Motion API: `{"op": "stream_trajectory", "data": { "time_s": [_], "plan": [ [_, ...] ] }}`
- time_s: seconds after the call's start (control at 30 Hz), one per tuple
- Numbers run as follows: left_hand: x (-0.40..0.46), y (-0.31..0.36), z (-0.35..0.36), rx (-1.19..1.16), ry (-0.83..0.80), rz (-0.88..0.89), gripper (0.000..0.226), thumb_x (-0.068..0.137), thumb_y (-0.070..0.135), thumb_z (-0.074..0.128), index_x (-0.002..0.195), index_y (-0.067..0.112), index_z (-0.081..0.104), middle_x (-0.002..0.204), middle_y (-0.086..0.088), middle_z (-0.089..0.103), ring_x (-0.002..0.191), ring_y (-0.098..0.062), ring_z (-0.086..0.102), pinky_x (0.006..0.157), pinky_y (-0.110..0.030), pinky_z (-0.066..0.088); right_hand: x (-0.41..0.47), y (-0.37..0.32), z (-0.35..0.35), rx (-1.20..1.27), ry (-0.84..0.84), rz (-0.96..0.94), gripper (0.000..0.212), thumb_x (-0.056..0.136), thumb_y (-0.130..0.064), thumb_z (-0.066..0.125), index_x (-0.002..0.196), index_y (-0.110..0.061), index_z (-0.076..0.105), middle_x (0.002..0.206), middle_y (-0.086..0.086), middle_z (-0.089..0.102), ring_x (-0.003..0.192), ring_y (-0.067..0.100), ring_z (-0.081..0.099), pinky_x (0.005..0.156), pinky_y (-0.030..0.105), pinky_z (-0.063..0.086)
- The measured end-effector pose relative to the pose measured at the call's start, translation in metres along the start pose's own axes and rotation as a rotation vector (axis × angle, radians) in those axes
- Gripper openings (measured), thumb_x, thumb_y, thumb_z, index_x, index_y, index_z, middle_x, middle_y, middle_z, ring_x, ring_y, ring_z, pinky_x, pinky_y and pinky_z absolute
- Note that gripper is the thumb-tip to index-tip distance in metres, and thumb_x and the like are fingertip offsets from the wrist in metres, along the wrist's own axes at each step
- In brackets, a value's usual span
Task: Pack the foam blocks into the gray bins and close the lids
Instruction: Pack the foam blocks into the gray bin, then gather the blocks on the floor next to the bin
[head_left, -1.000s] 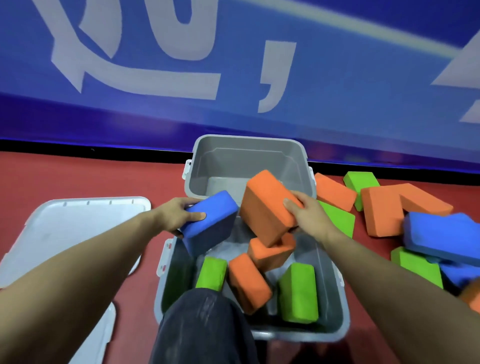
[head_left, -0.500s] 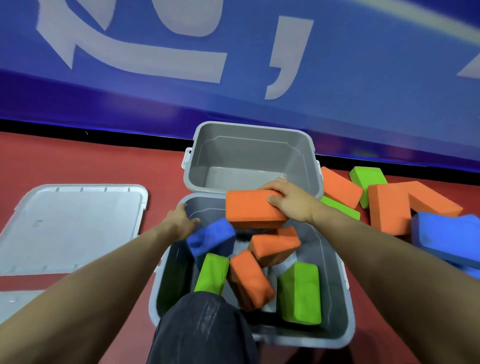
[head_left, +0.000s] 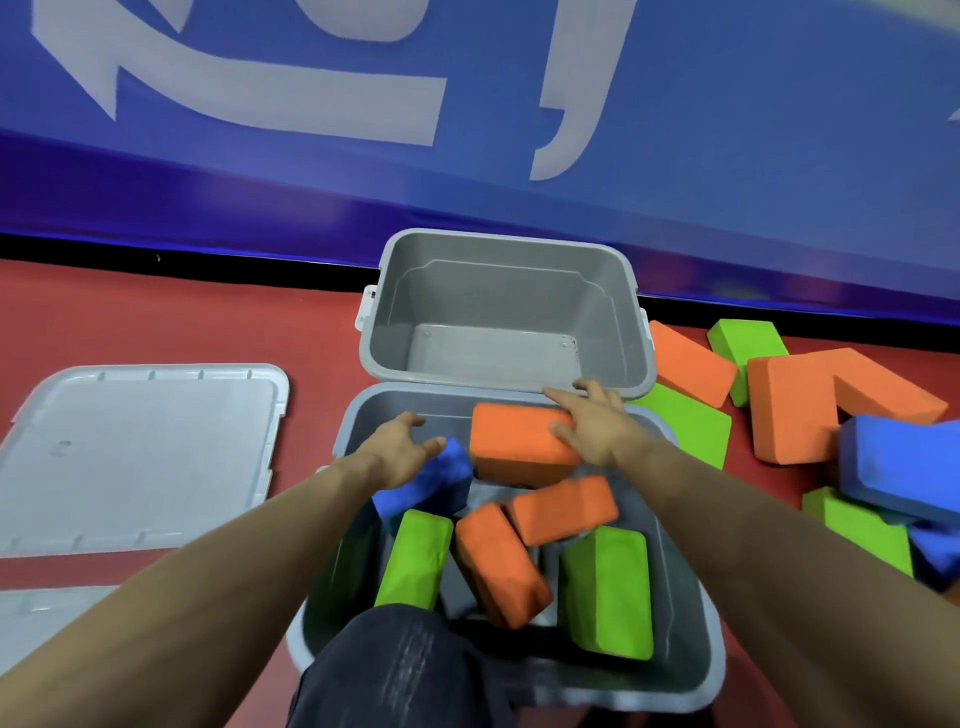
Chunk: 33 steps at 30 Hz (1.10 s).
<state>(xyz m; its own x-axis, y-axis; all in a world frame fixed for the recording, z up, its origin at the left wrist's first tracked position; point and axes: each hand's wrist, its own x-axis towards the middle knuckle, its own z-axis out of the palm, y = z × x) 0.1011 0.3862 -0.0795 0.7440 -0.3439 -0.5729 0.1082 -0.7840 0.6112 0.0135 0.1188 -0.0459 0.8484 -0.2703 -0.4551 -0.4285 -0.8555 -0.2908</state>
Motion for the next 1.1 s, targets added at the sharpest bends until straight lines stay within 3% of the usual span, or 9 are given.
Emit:
{"op": "stream_trajectory", "data": {
  "time_s": [0.07,0.17,0.3,0.37,0.43,0.53,0.7,0.97,1.1],
  "plan": [
    [0.003,0.005,0.005,0.008,-0.005,0.01,0.068,0.096,0.043,0.063,0.153,0.014,0.038,0.155,-0.018,0.041,0.142,-0.03,0.043,0.115,-0.04,0.037,-0.003,0.007,0.013,0.053,0.013,0.084,0.066,0.099,-0.043,0.055,0.158,-0.039,0.025,0.163,0.008,0.017,0.149,0.035,0.016,0.122,0.046,0.023],
    [0.003,0.016,0.011,0.033,-0.008,0.05,0.066,0.098,0.041,0.061,0.153,0.011,0.037,0.156,-0.017,0.041,0.142,-0.03,0.042,0.115,-0.038,0.036,-0.002,0.011,0.021,0.205,0.145,0.207,0.07,0.092,-0.053,0.064,0.152,-0.028,0.036,0.152,0.011,0.033,0.143,0.036,0.031,0.115,0.05,0.035],
    [-0.005,0.037,0.019,0.162,0.08,0.28,0.054,0.1,0.033,0.06,0.148,0.013,0.046,0.153,-0.01,0.044,0.141,-0.026,0.044,0.117,-0.03,0.029,-0.008,0.007,0.022,0.181,0.445,0.09,0.03,0.091,-0.042,0.069,0.109,-0.019,0.066,0.115,0.005,0.058,0.119,0.028,0.051,0.094,0.041,0.046],
    [-0.006,0.043,0.028,0.328,0.023,0.408,0.05,0.102,0.028,0.056,0.149,0.016,0.047,0.161,-0.007,0.035,0.147,-0.024,0.035,0.12,-0.026,0.02,-0.013,0.008,0.028,0.103,0.49,-0.035,0.027,0.097,-0.04,0.06,0.102,-0.017,0.074,0.109,0.002,0.064,0.112,0.027,0.058,0.09,0.04,0.05],
    [-0.001,0.048,0.04,0.465,-0.064,0.405,0.056,0.104,0.027,0.051,0.156,0.016,0.035,0.169,-0.007,0.013,0.154,-0.024,0.021,0.123,-0.026,0.014,-0.014,0.011,0.036,0.05,0.425,-0.1,0.035,0.102,-0.039,0.05,0.117,-0.017,0.073,0.129,-0.001,0.064,0.118,0.027,0.06,0.097,0.041,0.05],
    [0.01,0.051,0.052,0.549,-0.107,0.31,0.061,0.106,0.025,0.044,0.16,0.009,0.02,0.169,-0.013,-0.001,0.155,-0.026,0.014,0.124,-0.03,0.014,-0.007,0.013,0.044,-0.062,0.179,-0.114,0.052,0.105,-0.041,0.04,0.154,-0.023,0.042,0.166,-0.009,0.027,0.139,0.027,0.045,0.113,0.044,0.036],
    [0.03,0.052,0.054,0.603,-0.11,0.278,0.037,0.105,0.028,0.045,0.138,0.011,0.046,0.161,-0.014,0.015,0.131,-0.035,0.051,0.114,-0.039,0.034,0.02,0.015,0.041,-0.107,0.019,-0.085,0.058,0.105,-0.046,0.037,0.159,-0.028,0.029,0.168,-0.016,0.012,0.149,0.021,0.032,0.119,0.046,0.026],
    [0.048,0.062,0.043,0.64,-0.006,0.303,0.04,0.102,0.045,0.047,0.126,0.018,0.064,0.134,-0.013,0.055,0.127,-0.035,0.051,0.111,-0.042,0.038,0.029,0.04,0.042,0.094,-0.006,-0.2,0.057,0.103,-0.041,0.048,0.157,-0.029,0.034,0.167,-0.014,0.021,0.151,0.013,0.028,0.124,0.037,0.024],
    [0.038,0.092,0.058,0.499,0.09,0.398,0.053,0.098,0.047,0.056,0.141,0.016,0.056,0.14,-0.012,0.055,0.133,-0.032,0.049,0.115,-0.039,0.034,0.003,0.073,0.033,0.175,0.112,-0.123,0.065,0.099,-0.048,0.055,0.158,-0.028,0.033,0.166,-0.012,0.023,0.151,0.013,0.029,0.123,0.038,0.026]
  ]
}}
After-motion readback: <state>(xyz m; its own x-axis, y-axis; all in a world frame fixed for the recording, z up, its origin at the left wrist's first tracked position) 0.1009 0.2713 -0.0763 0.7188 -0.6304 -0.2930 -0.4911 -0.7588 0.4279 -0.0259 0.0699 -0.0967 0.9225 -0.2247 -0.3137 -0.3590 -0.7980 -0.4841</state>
